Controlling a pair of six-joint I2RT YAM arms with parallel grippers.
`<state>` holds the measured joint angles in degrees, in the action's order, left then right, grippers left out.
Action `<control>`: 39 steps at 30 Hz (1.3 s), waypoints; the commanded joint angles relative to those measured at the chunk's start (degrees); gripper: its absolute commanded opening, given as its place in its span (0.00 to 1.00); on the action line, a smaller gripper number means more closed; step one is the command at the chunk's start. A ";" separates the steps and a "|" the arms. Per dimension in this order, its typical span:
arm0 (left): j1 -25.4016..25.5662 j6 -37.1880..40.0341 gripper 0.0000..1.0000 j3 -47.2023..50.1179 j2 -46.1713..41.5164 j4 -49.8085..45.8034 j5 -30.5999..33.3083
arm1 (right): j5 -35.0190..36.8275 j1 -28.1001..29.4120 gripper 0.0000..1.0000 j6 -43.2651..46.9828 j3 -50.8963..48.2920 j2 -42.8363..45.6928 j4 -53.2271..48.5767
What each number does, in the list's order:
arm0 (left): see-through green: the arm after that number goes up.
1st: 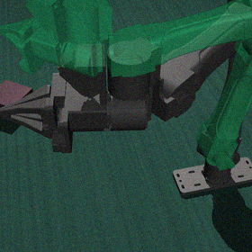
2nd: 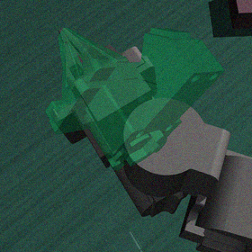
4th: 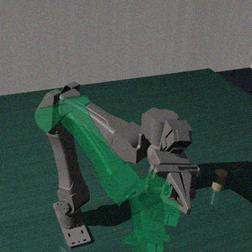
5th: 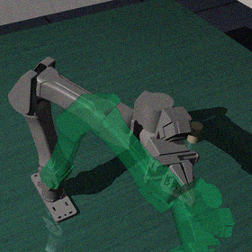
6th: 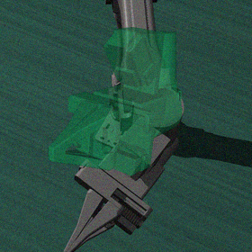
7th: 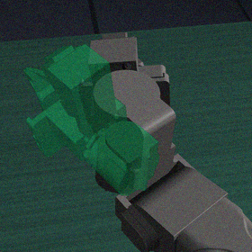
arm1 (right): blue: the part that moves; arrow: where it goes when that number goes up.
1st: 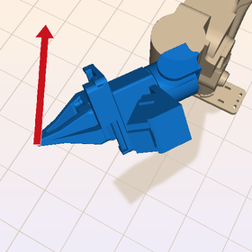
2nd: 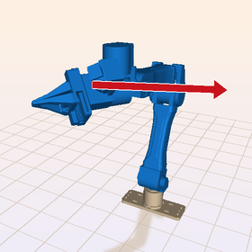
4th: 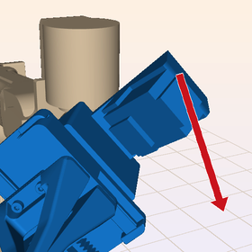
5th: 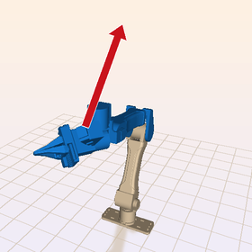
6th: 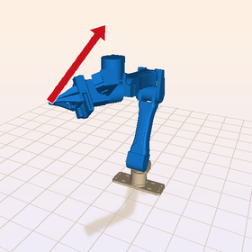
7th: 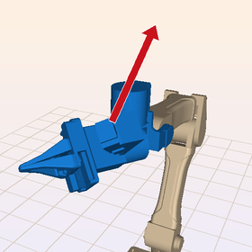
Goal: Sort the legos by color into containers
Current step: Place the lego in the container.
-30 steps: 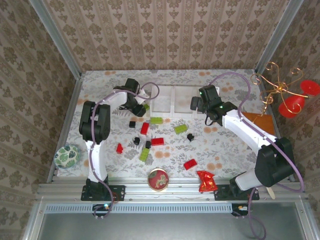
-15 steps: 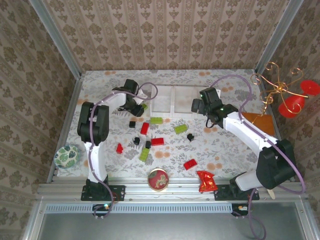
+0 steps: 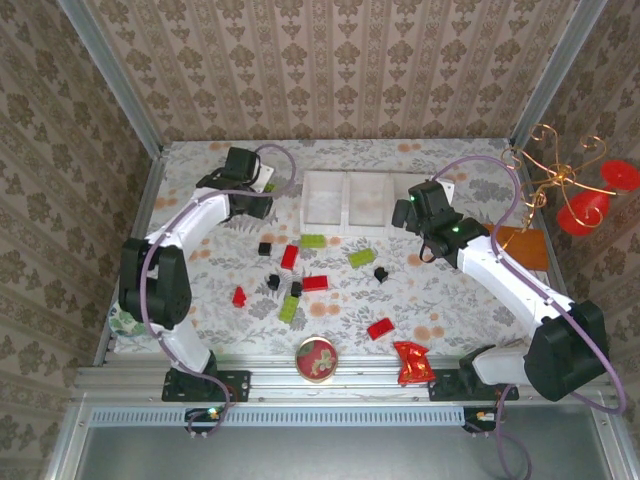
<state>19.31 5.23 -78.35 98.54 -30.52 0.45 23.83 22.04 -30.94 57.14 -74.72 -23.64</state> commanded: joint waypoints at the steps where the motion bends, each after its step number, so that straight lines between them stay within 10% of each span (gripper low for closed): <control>1: 2.51 -8.40 0.00 0.83 -2.64 0.19 0.52 | 1.98 0.39 1.00 -1.31 -0.05 -0.38 -2.29; 14: 17.74 -19.47 0.00 -7.50 4.75 1.53 7.31 | 0.94 0.37 1.00 -1.73 -0.59 -1.85 -0.63; 27: 19.59 -24.63 0.01 -12.86 12.35 1.86 11.45 | -4.10 0.82 1.00 -1.59 -3.18 -2.38 1.03; 39: 19.57 -26.74 0.29 -12.31 13.83 3.41 11.52 | -7.31 4.81 1.00 0.20 -3.56 -7.25 1.90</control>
<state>38.65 -19.75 -89.45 111.92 -27.99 10.76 17.52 25.52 -31.57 53.93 -80.25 -22.31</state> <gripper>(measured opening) 0.316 0.999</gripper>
